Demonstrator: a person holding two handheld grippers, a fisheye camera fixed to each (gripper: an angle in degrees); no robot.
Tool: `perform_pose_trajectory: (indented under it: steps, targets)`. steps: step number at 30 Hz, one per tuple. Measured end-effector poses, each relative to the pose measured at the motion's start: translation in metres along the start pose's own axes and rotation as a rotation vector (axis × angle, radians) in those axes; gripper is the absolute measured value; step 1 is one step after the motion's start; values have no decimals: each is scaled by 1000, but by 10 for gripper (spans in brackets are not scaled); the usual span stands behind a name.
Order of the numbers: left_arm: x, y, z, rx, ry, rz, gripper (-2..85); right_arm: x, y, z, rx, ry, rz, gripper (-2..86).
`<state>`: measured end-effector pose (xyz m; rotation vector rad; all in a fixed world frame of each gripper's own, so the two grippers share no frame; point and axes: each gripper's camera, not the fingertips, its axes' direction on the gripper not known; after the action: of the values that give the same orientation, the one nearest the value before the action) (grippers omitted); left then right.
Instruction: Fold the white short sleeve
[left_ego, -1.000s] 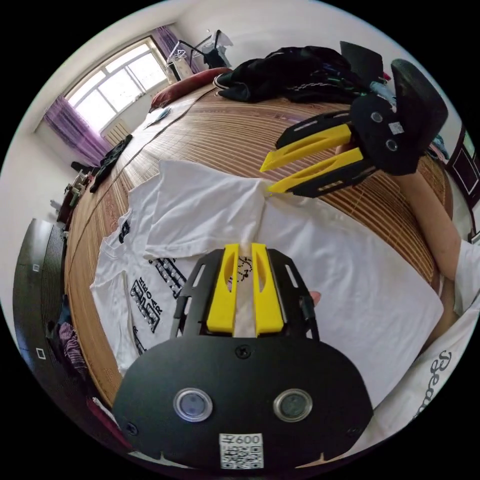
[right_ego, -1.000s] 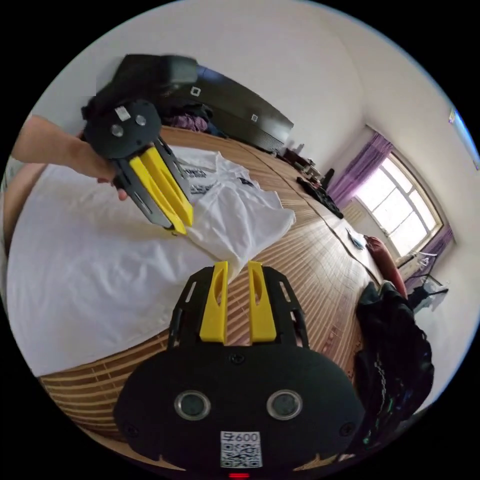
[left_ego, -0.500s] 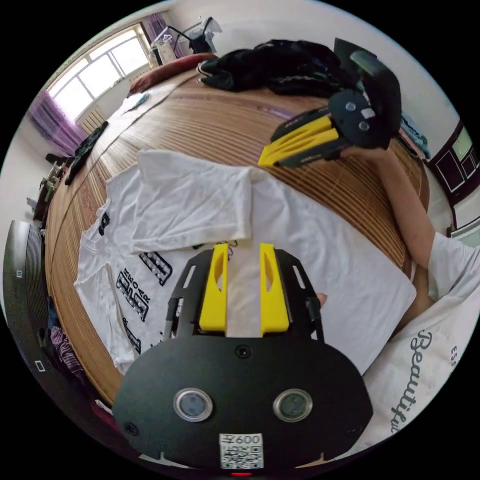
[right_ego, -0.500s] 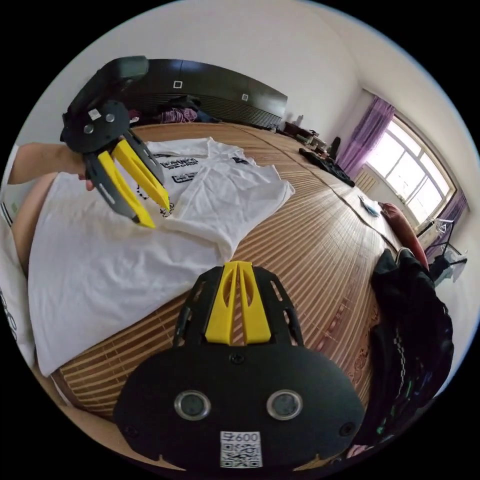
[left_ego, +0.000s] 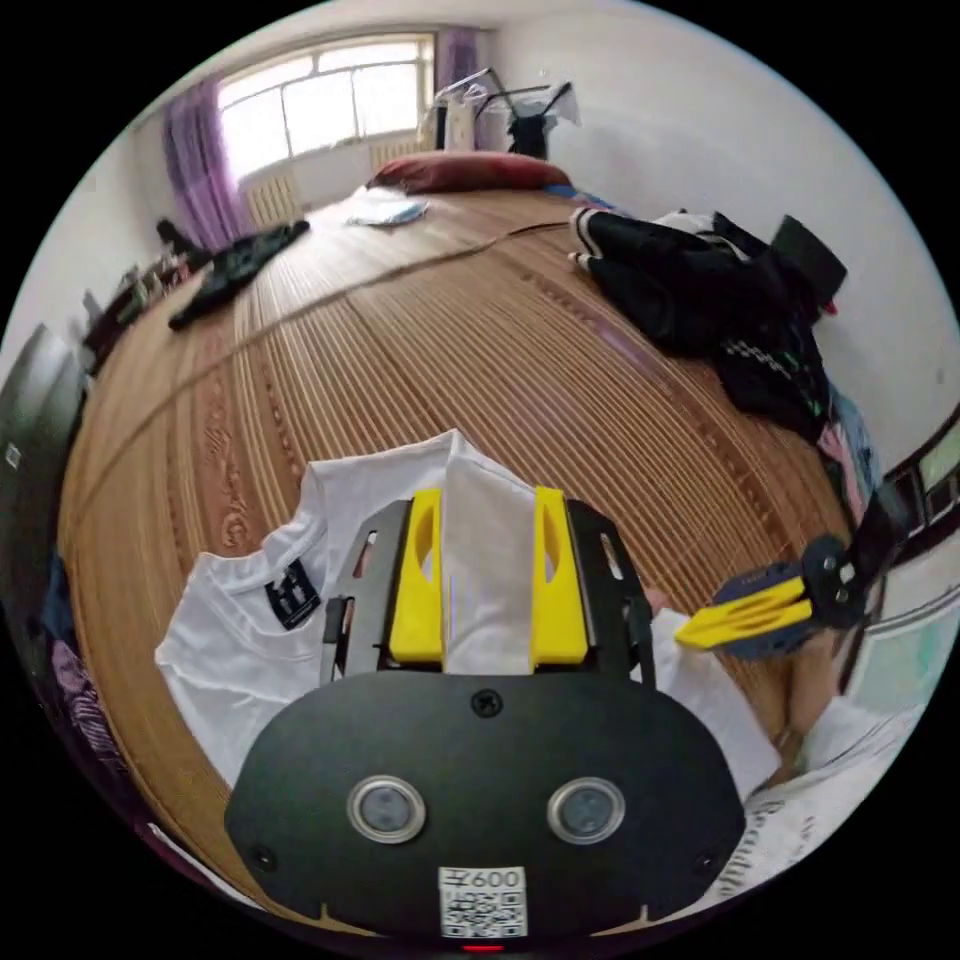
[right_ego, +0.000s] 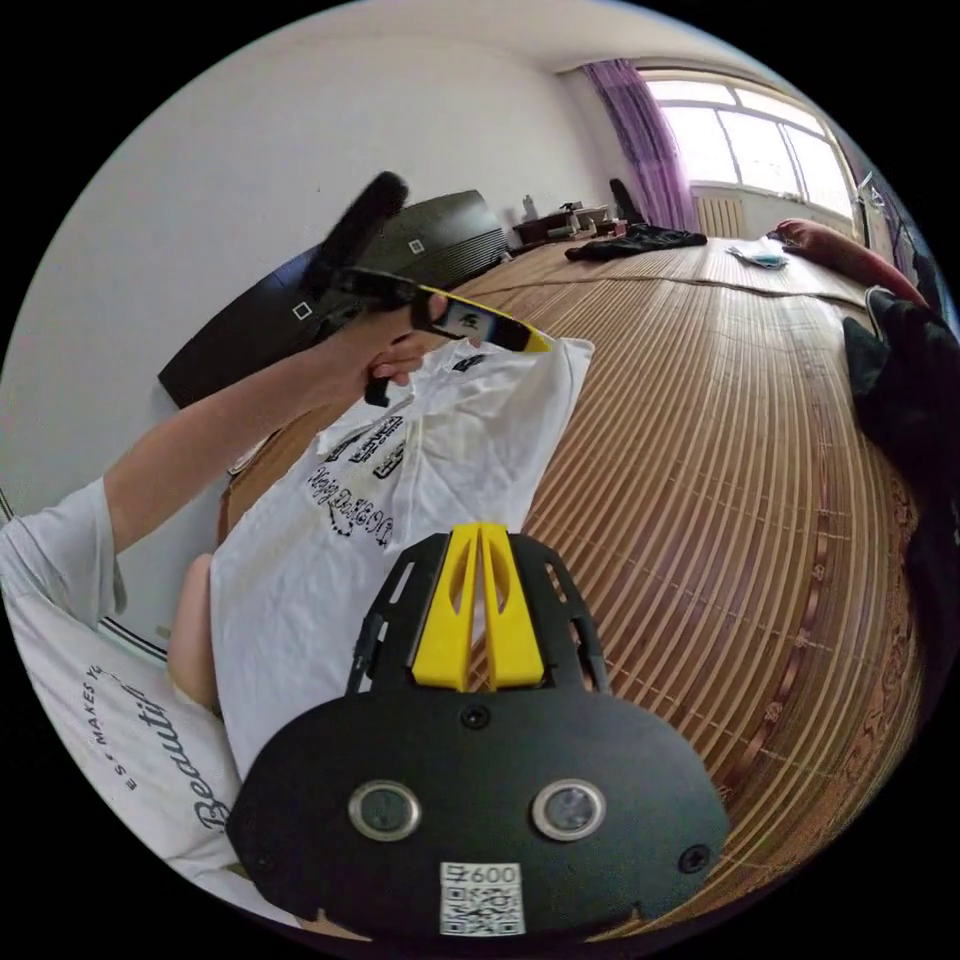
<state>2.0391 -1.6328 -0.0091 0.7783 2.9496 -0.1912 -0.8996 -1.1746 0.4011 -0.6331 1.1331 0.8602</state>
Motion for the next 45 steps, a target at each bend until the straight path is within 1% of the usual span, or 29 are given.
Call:
perform_pose_trajectory:
  steps: [1, 2, 4, 6, 8, 10, 13, 15, 16, 17, 20, 23, 26, 28, 30, 32, 34, 36, 38, 40, 42, 45]
  targets:
    - [-37, -12, 11, -23, 78, -41, 133, 8, -5, -6, 7, -24, 17, -8]
    - [-68, -19, 13, 0, 116, -74, 133, 16, -10, -11, 8, -38, 36, -9]
    - [-107, -23, 9, 41, 126, -96, 129, 26, -18, -17, 12, -57, 58, -9]
    - [-145, -28, 13, -1, 162, -119, 124, 33, -26, -23, 20, -81, 72, -9]
    - [-188, -29, 20, -50, 237, -121, 118, 35, -36, -31, 33, -94, 66, -9]
    - [-210, -25, 19, -22, 240, -99, 111, 30, -44, -36, 34, -101, 30, -9]
    - [-246, -24, 21, -16, 195, -82, 75, 13, -59, -39, 30, -68, -28, -9]
    - [-266, -26, 23, -20, 214, -49, 47, 8, -70, -33, -1, 7, -15, -8]
    - [-281, -28, 24, -28, 203, -60, 34, 7, -76, -26, -47, 46, -2, -8]
    - [-293, -32, 23, -30, 208, -57, 28, 9, -82, -18, -94, 59, 9, -8]
    - [-323, -43, 21, -40, 254, -62, 20, 14, -93, -20, -97, 41, 47, -9]
    - [-346, -53, 18, -13, 282, -57, 17, 19, -101, -22, -93, 13, 65, -8]
    - [-360, -59, 31, -31, 230, -34, 18, 19, -110, -24, -94, 10, 64, -8]
    - [-369, -60, 40, -23, 225, -27, 21, 17, -115, -23, -99, 22, 52, -8]
    - [-379, -62, 48, -22, 224, -38, 25, 15, -120, -21, -104, 28, 56, -8]
    - [-394, -67, 53, -48, 179, -57, 34, 14, -124, -19, -104, 47, 70, -9]
    - [-401, -79, 42, -59, 202, -41, 43, 14, -128, -19, -98, 50, 82, -9]
    - [-399, -90, 21, -65, 142, 9, 58, 12, -132, -18, -98, 53, 82, -9]
    - [-405, -96, -14, -50, -37, -36, 100, 7, -137, -16, -102, 63, 74, -9]
    - [-408, -93, -31, -56, -80, -6, 112, 4, -141, -14, -104, 69, 67, -9]
    - [-406, -81, -39, -30, -56, 46, 94, 2, -144, -13, -104, 70, 65, -9]
    - [-402, -57, -28, -8, 88, 79, 58, 1, -148, -12, -100, 55, 75, -8]
